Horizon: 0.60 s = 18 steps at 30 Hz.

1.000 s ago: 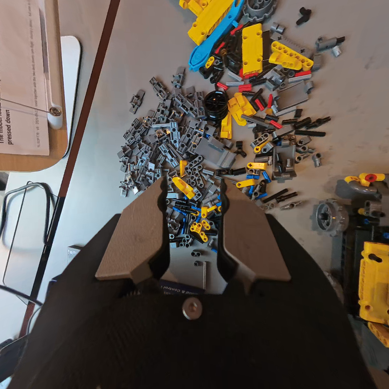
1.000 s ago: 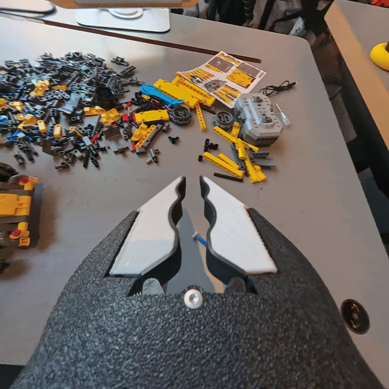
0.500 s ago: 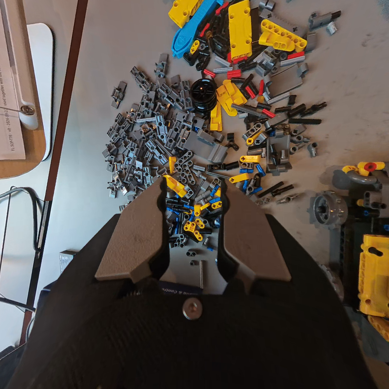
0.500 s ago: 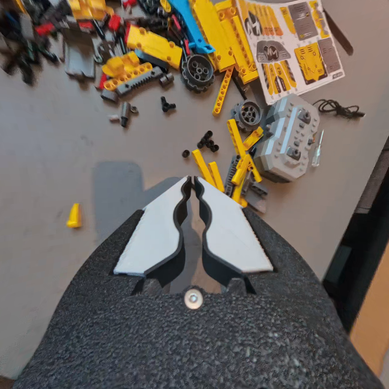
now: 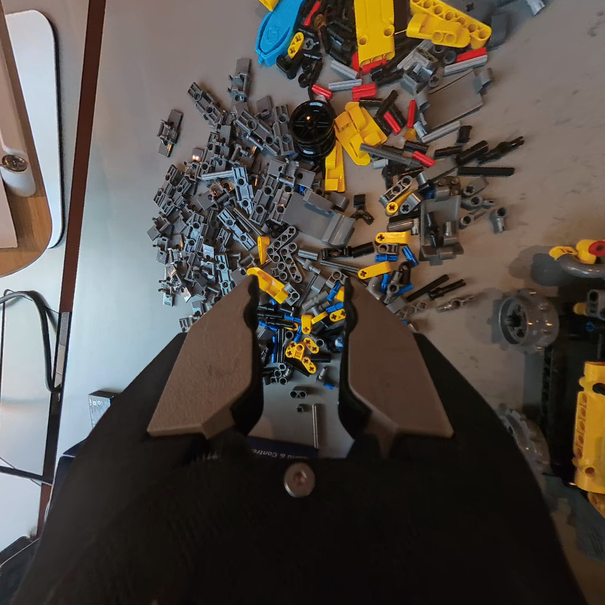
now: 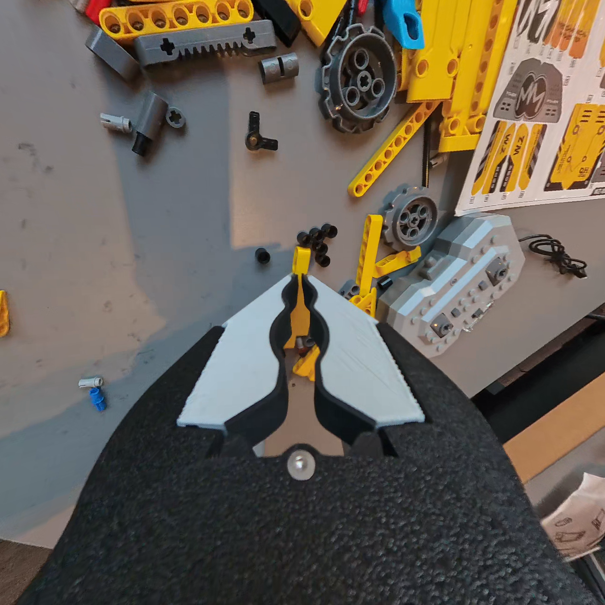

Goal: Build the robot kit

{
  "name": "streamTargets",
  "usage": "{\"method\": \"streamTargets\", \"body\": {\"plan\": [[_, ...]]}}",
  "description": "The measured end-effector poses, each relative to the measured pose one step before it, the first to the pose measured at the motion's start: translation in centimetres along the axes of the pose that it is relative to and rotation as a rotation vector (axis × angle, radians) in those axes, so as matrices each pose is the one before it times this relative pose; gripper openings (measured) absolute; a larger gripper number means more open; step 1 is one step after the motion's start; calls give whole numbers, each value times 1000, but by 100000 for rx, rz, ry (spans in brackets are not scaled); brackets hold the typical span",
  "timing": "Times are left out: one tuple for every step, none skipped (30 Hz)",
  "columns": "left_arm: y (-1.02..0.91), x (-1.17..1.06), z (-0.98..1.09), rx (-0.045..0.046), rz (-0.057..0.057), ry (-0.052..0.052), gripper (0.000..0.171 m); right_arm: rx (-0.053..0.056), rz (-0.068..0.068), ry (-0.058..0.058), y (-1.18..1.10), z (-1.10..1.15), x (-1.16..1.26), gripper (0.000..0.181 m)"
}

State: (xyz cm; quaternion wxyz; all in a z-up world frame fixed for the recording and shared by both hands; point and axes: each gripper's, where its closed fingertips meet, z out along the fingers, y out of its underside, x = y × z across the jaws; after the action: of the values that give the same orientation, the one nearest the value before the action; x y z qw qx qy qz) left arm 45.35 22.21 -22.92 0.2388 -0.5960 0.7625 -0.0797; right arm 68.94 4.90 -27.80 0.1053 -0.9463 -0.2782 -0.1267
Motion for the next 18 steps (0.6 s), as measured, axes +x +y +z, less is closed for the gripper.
{"method": "streamTargets", "body": {"plan": [[-66,117,10,-20,516,90,49,1688,925,-164,-260,-198,146,2],[-65,98,7,63,364,88,49,1029,1731,-788,-160,-74,114,2],[-63,59,0,93,193,103,49,-396,1218,-253,58,90,168,4],[-41,51,-5,36,94,123,49,-1063,478,-427,146,216,68,7],[9,29,0,-13,93,89,49,-766,195,-1342,86,224,-123,4],[38,-18,-3,-75,61,-9,49,696,-20,-910,-168,50,-83,1],[63,-45,-7,-135,-58,-77,49,-324,82,245,-30,16,127,1],[60,-85,-25,-54,-211,-119,49,-603,406,-97,-1,12,72,2],[28,-94,-24,97,-372,-82,50,-452,244,-354,-5,7,3,2],[2,-47,-20,153,-367,69,49,-582,-24,780,7,-37,166,6],[-4,-18,-27,195,-195,149,49,-340,152,972,-30,-108,199,14],[-10,7,-3,121,-32,108,49,331,590,-1008,-123,-148,-79,16],[-16,18,2,13,73,46,49,985,746,-1455,-177,-117,-141,16],[-18,30,20,-77,125,7,49,219,733,-1099,-62,-1,-79,16],[-19,56,11,-135,228,42,49,-1097,257,-513,151,148,-18,15],[-24,68,7,-78,350,43,49,-1443,-344,-639,211,265,-125,14],[-32,64,-22,80,361,34,49,-1601,-593,-882,224,342,-209,13],[-34,53,-23,124,215,104,49,-1172,-541,-1242,124,252,-268,10]]}}
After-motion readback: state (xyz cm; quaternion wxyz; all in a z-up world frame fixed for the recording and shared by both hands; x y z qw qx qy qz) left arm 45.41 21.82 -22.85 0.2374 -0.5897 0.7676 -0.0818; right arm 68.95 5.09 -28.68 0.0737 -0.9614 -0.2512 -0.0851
